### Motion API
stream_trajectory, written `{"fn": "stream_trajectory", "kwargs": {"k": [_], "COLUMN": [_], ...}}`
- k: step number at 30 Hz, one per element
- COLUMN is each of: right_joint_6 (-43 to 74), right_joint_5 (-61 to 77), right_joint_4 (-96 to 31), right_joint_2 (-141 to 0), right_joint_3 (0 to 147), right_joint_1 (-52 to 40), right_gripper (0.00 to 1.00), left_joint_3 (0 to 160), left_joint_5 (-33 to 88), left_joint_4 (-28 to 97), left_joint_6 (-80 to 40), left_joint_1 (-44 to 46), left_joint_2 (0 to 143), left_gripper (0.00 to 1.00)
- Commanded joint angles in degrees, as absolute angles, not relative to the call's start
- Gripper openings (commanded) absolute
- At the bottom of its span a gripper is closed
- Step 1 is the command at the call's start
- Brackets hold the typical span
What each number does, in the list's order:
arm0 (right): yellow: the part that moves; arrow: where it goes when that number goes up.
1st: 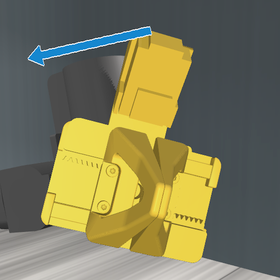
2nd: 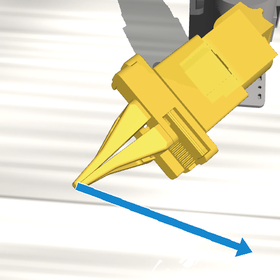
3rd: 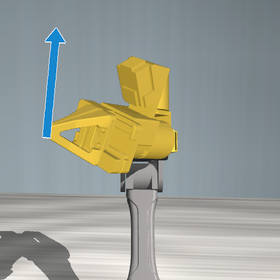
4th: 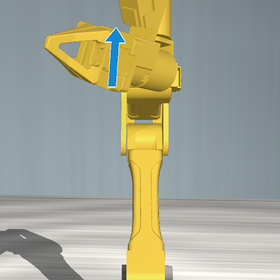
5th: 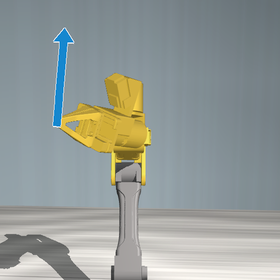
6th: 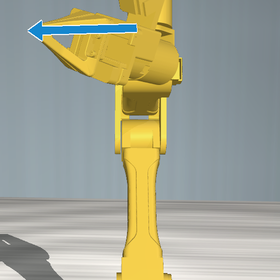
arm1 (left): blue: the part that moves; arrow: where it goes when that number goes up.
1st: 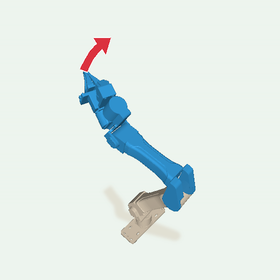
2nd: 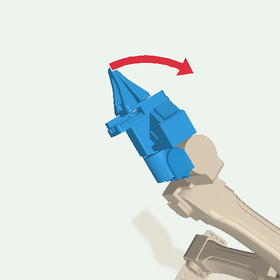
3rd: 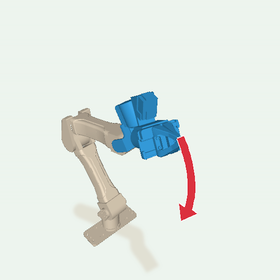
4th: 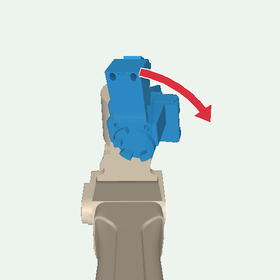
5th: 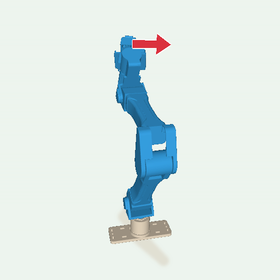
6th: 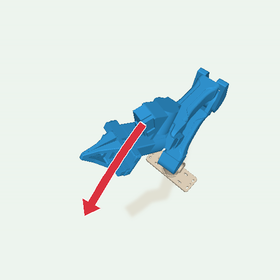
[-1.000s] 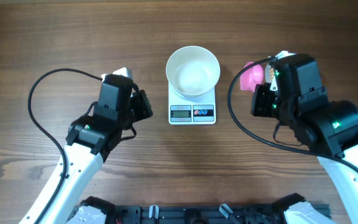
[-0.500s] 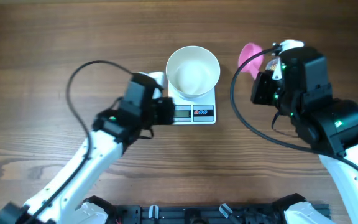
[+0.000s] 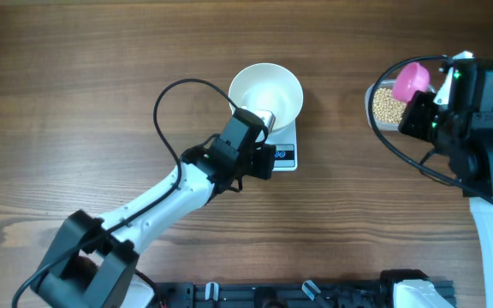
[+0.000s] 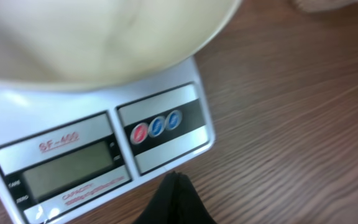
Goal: Scoop item into bowl and weigh 150g on scale
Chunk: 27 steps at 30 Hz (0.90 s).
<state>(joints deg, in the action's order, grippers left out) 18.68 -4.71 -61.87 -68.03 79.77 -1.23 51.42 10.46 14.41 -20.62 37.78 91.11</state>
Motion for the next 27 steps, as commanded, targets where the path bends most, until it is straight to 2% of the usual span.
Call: {"fn": "stream_trajectory", "kwargs": {"k": [1, 11, 27], "right_joint_6": [17.41, 18.28, 18.65], "right_joint_5": [-3.75, -3.05, -1.39], "right_joint_4": [-62.96, -64.31, -63.05], "right_joint_2": [-67.77, -67.77, -67.77], "right_joint_3": [81.43, 81.43, 81.43], "right_joint_1": [-0.71, -0.71, -0.71], "right_gripper": [0.04, 0.04, 0.04], "left_joint_3": [51.81, 51.7, 51.7], "left_joint_5": [8.71, 8.45, 6.35], "left_joint_4": [17.12, 15.64, 5.23], "left_joint_6": [-19.46, -18.2, -18.2], "left_joint_1": [38.04, 38.15, 38.09], "left_joint_2": [92.42, 95.44, 100.22], "left_gripper": [0.04, 0.04, 0.04]}}
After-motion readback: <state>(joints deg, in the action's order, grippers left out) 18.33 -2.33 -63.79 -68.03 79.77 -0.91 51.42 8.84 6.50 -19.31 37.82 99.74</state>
